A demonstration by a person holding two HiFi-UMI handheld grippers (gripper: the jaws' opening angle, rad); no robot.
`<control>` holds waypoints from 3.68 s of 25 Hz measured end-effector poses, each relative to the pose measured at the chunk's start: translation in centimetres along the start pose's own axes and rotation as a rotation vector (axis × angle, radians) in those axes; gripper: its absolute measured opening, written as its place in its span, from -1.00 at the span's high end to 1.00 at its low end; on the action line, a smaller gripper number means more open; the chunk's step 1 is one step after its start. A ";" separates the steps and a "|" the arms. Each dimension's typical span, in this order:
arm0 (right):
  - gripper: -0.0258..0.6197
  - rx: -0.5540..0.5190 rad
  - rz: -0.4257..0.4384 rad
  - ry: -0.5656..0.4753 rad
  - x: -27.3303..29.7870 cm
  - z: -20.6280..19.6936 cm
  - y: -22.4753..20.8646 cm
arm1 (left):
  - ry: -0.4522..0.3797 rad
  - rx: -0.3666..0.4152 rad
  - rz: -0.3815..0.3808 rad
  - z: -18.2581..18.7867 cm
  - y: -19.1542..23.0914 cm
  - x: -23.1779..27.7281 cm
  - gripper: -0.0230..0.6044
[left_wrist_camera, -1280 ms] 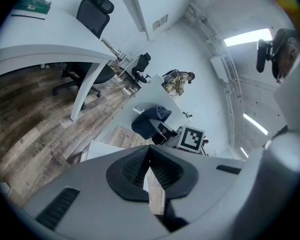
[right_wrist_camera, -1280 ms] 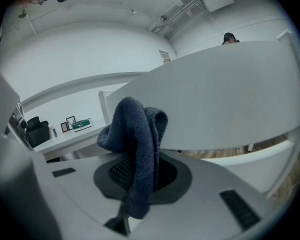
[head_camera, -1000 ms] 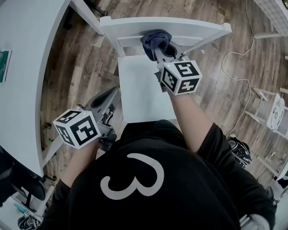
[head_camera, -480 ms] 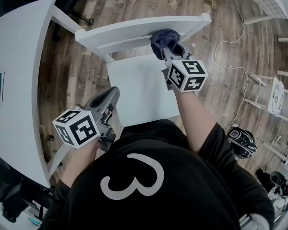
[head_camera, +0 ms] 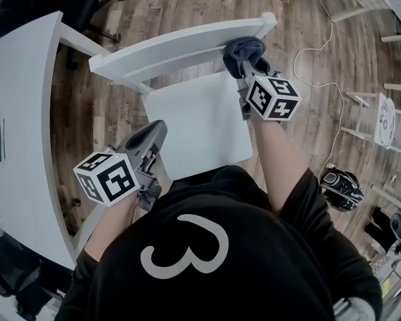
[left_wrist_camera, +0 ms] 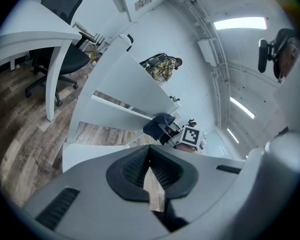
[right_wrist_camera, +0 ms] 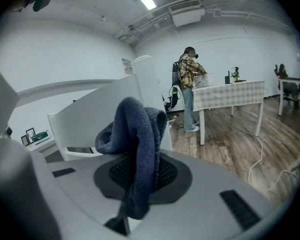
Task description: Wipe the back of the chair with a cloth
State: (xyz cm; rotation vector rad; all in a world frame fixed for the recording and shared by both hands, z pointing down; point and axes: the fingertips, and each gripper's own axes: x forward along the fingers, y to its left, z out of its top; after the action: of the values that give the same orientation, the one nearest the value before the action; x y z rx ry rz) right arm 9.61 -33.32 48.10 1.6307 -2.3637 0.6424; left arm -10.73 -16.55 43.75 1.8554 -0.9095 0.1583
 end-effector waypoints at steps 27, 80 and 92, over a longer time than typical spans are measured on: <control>0.76 -0.053 0.358 0.077 -1.7 -6.0 16.6 | -0.100 -0.087 0.073 -1.3 4.3 -5.2 0.88; 0.76 -0.144 0.307 0.134 5.6 -7.8 15.8 | -0.156 -0.152 0.202 -4.0 5.9 -5.9 0.88; 0.76 -0.098 0.146 0.097 2.9 -5.7 2.8 | -0.090 -0.119 0.167 -6.0 2.1 -1.2 0.88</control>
State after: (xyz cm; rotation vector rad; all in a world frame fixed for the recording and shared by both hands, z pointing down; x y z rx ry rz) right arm 5.43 -32.34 53.61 1.3659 -2.4182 0.6066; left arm -11.19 -11.31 47.57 1.6869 -1.1133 0.1216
